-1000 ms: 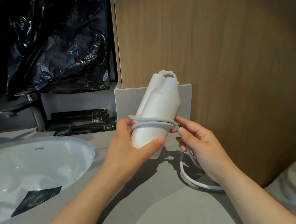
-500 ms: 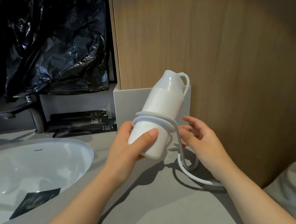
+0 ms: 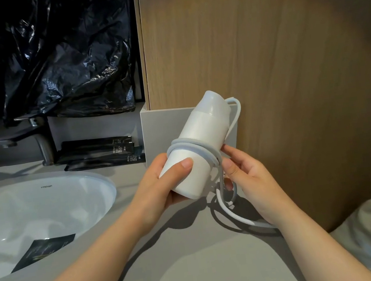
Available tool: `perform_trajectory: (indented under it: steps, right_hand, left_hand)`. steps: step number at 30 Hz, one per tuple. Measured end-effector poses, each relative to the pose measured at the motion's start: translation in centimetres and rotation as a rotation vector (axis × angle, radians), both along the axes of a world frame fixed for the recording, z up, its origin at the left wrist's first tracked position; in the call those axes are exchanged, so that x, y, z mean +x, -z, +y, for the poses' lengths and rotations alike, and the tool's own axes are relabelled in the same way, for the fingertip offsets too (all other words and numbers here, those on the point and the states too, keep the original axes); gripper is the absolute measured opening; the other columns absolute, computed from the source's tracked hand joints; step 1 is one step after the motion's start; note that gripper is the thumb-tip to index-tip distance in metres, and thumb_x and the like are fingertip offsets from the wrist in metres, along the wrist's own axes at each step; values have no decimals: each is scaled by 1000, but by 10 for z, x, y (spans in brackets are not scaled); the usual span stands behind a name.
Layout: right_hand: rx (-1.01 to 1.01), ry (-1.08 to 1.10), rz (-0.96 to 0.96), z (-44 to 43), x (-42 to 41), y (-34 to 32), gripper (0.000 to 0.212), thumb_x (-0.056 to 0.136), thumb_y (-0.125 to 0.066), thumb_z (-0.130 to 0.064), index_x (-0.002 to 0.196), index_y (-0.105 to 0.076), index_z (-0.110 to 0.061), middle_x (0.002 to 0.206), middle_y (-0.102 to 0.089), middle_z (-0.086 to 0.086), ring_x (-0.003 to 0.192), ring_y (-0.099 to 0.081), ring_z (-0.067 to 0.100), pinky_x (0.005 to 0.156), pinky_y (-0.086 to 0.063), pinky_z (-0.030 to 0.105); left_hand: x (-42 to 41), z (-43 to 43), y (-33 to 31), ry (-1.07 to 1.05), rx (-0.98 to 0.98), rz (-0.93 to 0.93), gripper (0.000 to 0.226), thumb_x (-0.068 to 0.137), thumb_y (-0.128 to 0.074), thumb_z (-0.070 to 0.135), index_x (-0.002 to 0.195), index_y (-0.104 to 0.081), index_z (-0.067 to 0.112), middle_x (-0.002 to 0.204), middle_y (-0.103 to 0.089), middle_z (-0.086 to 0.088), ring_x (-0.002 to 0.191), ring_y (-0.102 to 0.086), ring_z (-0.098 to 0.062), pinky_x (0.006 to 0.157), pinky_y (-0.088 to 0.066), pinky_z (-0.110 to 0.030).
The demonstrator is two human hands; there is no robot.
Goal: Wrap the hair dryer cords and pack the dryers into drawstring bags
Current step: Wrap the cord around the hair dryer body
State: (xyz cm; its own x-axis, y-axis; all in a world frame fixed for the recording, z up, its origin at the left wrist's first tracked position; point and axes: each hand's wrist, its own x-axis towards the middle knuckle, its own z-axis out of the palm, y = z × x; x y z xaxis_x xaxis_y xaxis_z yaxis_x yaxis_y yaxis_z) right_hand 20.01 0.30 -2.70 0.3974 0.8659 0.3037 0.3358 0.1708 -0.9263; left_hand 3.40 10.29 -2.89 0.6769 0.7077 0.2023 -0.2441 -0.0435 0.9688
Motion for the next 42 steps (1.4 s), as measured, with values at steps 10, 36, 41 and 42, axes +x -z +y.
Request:
perform_trajectory:
  steps: [10, 36, 41, 42]
  right_hand:
    - [-14, -40, 33, -1, 1, 0, 66, 77, -51, -57, 136, -48, -28, 107, -69, -20, 98, -65, -1, 91, -50, 21]
    - [-28, 256, -226, -12, -4, 10, 88, 72, -82, -33, 139, -26, -47, 140, -34, -18, 103, -56, 4, 74, -55, 15]
    - [-73, 392, -289, -11, -7, 12, 96, 64, -86, -39, 139, -27, -38, 139, -26, -14, 111, -48, 11, 88, -51, 22]
    - [-114, 405, -288, -11, -6, 11, 100, 63, -87, -41, 142, -26, -36, 139, -26, -13, 113, -48, 13, 92, -52, 28]
  left_hand:
    - [0, -3, -4, 158, -36, -76, 67, 66, -67, 43, 123, -53, 11, 109, -65, -15, 92, -66, -30, 72, -56, -39]
    - [3, -2, -2, -301, 262, -11, 53, 78, -78, 25, 111, -45, 51, 110, -53, 19, 93, -61, -5, 57, -57, -23]
    - [3, 1, -1, -317, 238, -39, 56, 73, -82, 30, 109, -46, 52, 111, -53, 17, 99, -59, -10, 57, -58, -26]
    - [4, 2, -1, -315, 235, -39, 55, 73, -82, 31, 108, -46, 53, 111, -53, 17, 99, -59, -10, 58, -59, -28]
